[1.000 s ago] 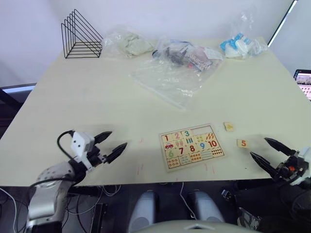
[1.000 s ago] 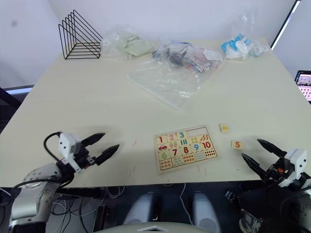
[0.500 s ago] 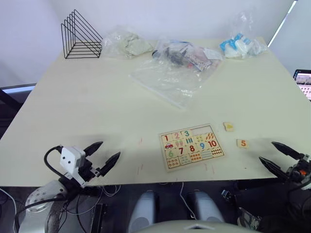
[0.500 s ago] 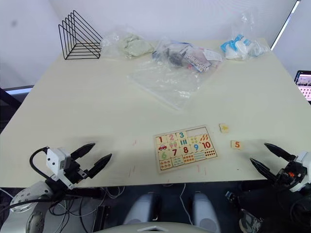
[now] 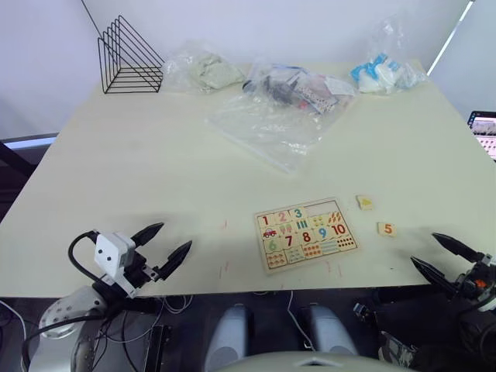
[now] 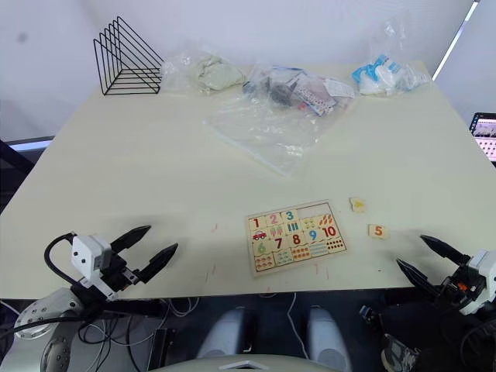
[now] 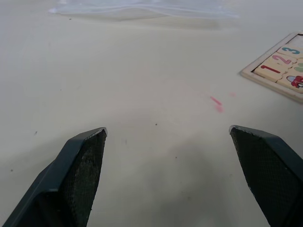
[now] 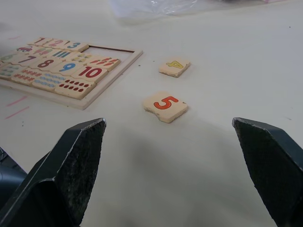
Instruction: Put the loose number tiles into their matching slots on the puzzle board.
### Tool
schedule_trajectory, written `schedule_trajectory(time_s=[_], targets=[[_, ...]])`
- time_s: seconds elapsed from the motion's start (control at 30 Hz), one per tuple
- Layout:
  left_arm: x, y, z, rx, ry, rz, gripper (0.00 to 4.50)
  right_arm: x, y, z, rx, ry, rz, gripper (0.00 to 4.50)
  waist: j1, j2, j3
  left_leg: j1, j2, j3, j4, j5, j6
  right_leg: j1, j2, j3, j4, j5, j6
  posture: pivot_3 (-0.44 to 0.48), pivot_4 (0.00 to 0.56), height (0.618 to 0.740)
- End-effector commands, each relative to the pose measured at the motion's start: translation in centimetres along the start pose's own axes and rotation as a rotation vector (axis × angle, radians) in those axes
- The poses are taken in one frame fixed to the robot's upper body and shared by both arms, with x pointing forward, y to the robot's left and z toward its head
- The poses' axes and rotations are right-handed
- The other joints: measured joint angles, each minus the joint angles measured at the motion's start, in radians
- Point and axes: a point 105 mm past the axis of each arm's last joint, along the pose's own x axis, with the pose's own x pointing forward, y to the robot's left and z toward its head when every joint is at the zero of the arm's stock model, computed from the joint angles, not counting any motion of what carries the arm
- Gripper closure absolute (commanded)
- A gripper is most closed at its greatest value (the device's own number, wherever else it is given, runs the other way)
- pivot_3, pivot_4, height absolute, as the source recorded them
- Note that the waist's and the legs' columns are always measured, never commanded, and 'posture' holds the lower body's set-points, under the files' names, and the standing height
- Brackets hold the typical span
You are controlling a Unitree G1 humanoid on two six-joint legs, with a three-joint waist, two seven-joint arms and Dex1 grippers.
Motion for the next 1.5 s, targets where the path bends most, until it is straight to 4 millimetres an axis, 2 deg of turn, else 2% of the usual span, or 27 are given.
schedule_trajectory(time_s=[0.03,0.77,0.93,1.17,1.3,1.5], targets=[[0.0,0.0,0.7,0.015,-0.025,-0.014,0.09,-0.2,-0.2,1.2,-0.053,-0.031,-0.019,0.0,0.0,0.0,0.0,0.0,0.0,0.0,0.0,0.0,0.0,0.0,0.0,0.0,0.0,0.0,0.0,0.0,0.15,0.74],[0.3,-0.4,0.5,0.03,-0.016,-0.076,0.09,0.3,0.0,1.3,-0.058,-0.042,-0.034,0.0,0.0,0.0,0.0,0.0,0.0,0.0,0.0,0.0,0.0,0.0,0.0,0.0,0.0,-0.001,-0.001,0.0,0.15,0.74],[0.6,-0.9,0.7,0.046,-0.04,-0.143,0.09,1.2,0.1,2.6,-0.082,-0.094,-0.037,0.0,0.0,0.0,0.0,0.0,0.0,0.0,0.0,0.0,0.0,0.0,0.0,0.0,0.0,-0.001,-0.001,0.0,0.15,0.74],[1.8,-0.5,1.7,0.113,-0.059,-0.271,0.09,3.7,0.8,4.3,-0.1,-0.138,-0.067,0.0,0.0,0.0,0.0,0.0,0.0,-0.001,0.0,0.0,0.0,0.0,0.001,-0.001,0.0,0.0,0.0,0.0,0.15,0.74],[2.6,-0.7,2.3,0.17,-0.049,-0.382,0.09,5.5,0.4,4.3,-0.082,-0.086,-0.161,0.0,0.0,0.0,0.0,0.0,0.0,-0.001,0.0,0.0,0.0,0.0,0.001,-0.001,0.0,0.001,0.001,0.0,0.15,0.74],[3.2,-0.7,3.2,0.201,-0.051,-0.523,0.09,8.6,1.8,4.3,-0.037,-0.022,-0.223,0.0,0.0,0.0,0.0,-0.001,0.0,-0.001,-0.001,0.0,0.0,-0.001,0.001,-0.001,0.0,0.001,0.002,0.0,0.15,0.74]])
